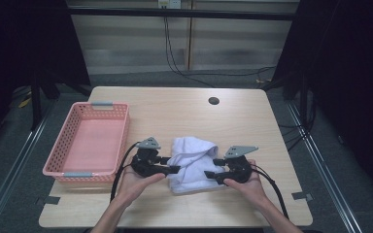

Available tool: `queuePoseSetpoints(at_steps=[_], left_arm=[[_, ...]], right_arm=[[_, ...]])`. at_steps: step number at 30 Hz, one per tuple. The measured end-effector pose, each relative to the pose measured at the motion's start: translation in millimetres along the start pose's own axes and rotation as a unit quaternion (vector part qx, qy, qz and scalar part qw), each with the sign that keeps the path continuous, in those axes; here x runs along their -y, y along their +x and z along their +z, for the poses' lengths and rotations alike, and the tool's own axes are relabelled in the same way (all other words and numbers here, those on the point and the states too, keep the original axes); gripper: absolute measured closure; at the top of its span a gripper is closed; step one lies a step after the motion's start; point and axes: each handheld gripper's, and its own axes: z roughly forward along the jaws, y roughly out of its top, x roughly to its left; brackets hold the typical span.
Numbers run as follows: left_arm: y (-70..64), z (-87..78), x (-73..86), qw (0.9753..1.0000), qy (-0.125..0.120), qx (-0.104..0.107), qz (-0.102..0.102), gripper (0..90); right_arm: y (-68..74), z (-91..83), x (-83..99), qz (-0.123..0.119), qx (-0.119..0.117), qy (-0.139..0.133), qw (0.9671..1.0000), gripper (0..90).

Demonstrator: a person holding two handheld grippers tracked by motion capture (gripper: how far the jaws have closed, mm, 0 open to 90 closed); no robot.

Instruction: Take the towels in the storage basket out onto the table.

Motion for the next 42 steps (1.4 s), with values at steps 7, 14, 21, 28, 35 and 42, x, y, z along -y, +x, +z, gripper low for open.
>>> queuePoseSetpoints(at_steps=[7, 14, 21, 28, 35, 42], left_arm=[[6.4, 28.1, 8.9, 0.9981, 0.055, -0.028, -0.001, 82.7], [17.2, -6.7, 5.9, 0.9993, -0.009, -0.018, -0.031, 84.6], [20.5, -40.8, 5.4, 0.9969, -0.06, -0.018, -0.047, 84.7], [23.6, -60.8, 2.6, 0.9941, -0.089, -0.009, -0.062, 84.8], [20.4, -46.0, 4.5, 0.9963, -0.063, -0.021, -0.055, 84.4], [27.0, -26.5, 8.1, 0.9969, -0.037, -0.027, -0.064, 74.3]], right_arm=[[-2.8, -2.7, 2.7, 0.018, 0.003, -0.005, 0.9998, 74.3], [-17.8, -27.1, -1.9, 0.047, 0.022, -0.044, 0.9977, 77.4], [-40.4, -59.9, -2.0, 0.092, 0.045, -0.098, 0.9898, 78.8], [-56.0, -94.0, -14.3, 0.103, 0.073, -0.152, 0.9803, 90.0], [-29.8, -48.3, -18.4, 0.06, -0.01, -0.091, 0.994, 59.0], [-10.2, -3.3, -16.2, 0.036, -0.034, -0.02, 0.9985, 47.8]])
